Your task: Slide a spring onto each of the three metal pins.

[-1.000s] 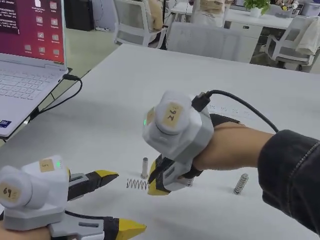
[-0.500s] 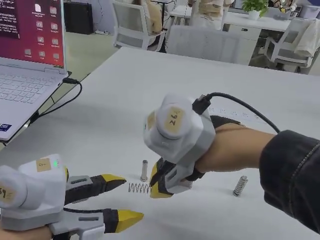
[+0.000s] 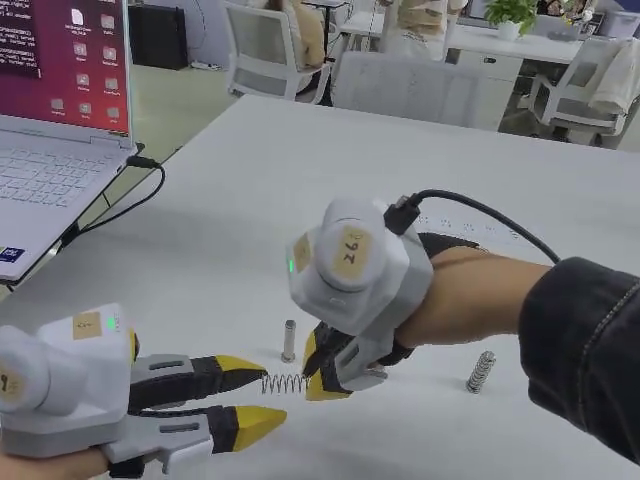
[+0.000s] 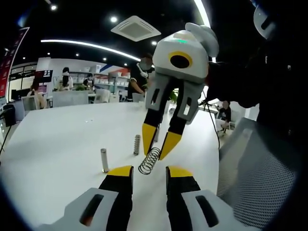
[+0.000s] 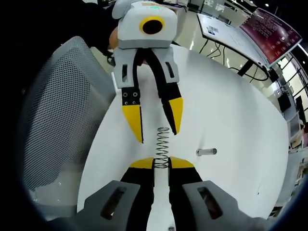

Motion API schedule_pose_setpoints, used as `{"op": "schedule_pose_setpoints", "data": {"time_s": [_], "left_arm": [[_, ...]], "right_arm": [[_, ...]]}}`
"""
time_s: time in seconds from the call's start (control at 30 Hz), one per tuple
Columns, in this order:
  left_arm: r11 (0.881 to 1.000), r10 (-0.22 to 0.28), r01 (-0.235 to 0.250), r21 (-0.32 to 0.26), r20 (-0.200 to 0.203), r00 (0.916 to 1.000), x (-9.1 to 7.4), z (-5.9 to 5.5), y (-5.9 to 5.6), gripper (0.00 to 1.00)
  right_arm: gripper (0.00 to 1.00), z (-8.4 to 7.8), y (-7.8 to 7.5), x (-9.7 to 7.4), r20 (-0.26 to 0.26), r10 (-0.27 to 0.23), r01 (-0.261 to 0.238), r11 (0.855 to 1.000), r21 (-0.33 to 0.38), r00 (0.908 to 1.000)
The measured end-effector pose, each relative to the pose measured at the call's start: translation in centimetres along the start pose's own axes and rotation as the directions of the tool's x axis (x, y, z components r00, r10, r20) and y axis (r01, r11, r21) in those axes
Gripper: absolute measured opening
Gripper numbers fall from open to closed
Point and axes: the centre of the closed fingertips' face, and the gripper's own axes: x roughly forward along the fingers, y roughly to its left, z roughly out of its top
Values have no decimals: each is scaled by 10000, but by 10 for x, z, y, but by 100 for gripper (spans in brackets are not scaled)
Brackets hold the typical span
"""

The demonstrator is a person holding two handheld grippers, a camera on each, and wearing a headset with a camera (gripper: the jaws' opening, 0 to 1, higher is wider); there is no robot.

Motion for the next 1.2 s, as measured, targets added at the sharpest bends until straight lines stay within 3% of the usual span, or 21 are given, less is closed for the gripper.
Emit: {"op": "schedule_pose_setpoints", "data": {"time_s": [0.6, 1.2], "left_arm": [[9995, -268, 271, 190, -151, 9995, 4, -4, -2, 4], [9983, -584, 584, -31, -235, 9980, 5, -6, -6, 2]], "right_arm": [[8, -4, 6, 5, -168, 283, -295, 9969, -733, 9995], [8, -7, 9, 7, -100, 544, -547, 9981, -295, 9985]]}}
